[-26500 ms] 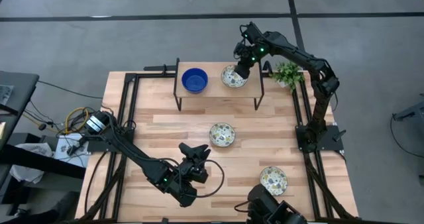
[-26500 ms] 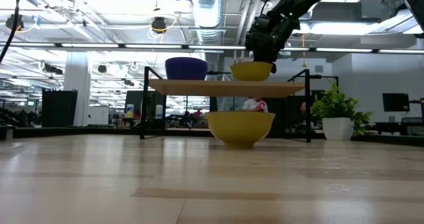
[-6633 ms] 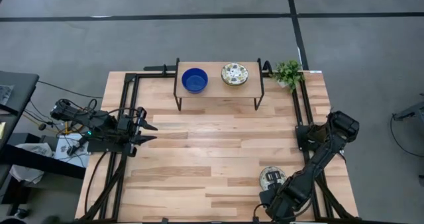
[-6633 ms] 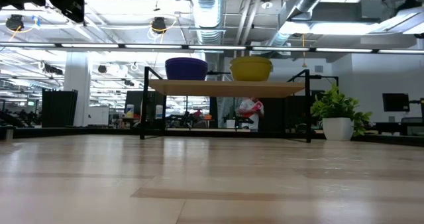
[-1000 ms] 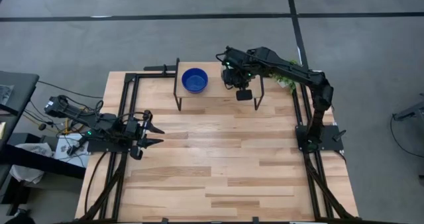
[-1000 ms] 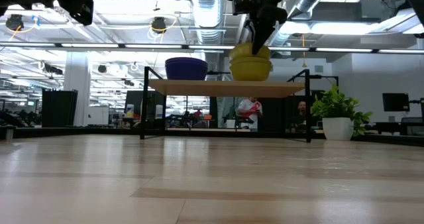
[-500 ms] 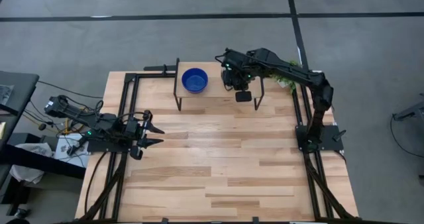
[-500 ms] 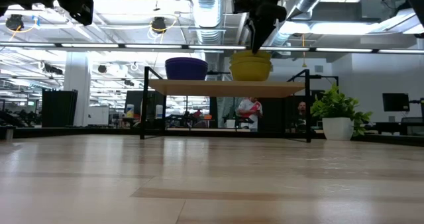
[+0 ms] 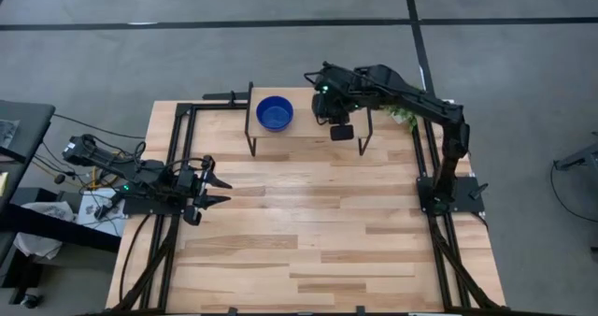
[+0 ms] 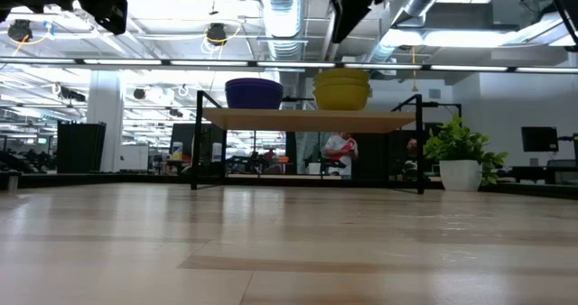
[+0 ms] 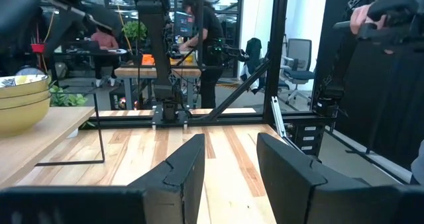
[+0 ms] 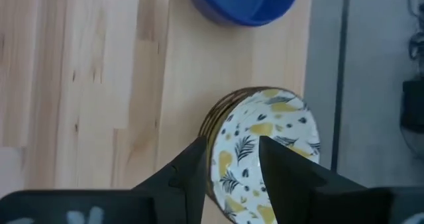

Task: Pick & Place Mini bowls
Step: Return to Home Position

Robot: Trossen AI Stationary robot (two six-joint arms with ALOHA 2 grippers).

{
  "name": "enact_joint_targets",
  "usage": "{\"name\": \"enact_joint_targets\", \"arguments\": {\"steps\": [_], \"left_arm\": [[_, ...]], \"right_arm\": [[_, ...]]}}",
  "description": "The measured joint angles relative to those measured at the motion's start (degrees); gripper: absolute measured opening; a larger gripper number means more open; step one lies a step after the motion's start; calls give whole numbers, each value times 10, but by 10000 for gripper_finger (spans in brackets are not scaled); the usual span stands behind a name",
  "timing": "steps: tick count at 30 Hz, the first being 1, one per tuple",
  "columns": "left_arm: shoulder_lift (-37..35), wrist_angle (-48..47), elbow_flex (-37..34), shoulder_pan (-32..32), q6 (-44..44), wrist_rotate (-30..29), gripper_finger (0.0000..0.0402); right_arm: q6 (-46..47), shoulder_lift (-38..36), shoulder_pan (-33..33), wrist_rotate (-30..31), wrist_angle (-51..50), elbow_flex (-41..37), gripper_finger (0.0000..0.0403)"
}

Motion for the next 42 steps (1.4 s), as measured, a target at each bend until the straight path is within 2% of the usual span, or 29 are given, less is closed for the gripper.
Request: {"name": "enact_joint_targets", "arguments": {"steps": [5, 17, 31, 35, 42], "left_arm": [[0, 0, 0, 0, 0, 0, 137], [0, 0, 0, 0, 22, 0, 136], [0, 0, 0, 0, 22, 0, 136], [0, 0, 0, 0, 22, 0, 136], [0, 0, 0, 0, 22, 0, 136]], "right_arm": [[37, 0, -18, -6, -1, 3, 109], [53, 1, -39, -15, 12, -61, 4], [56, 1, -41, -18, 17, -62, 2], [60, 1, -47, -39, 12, -62, 1], [64, 1, -48, -31, 13, -62, 1]]}}
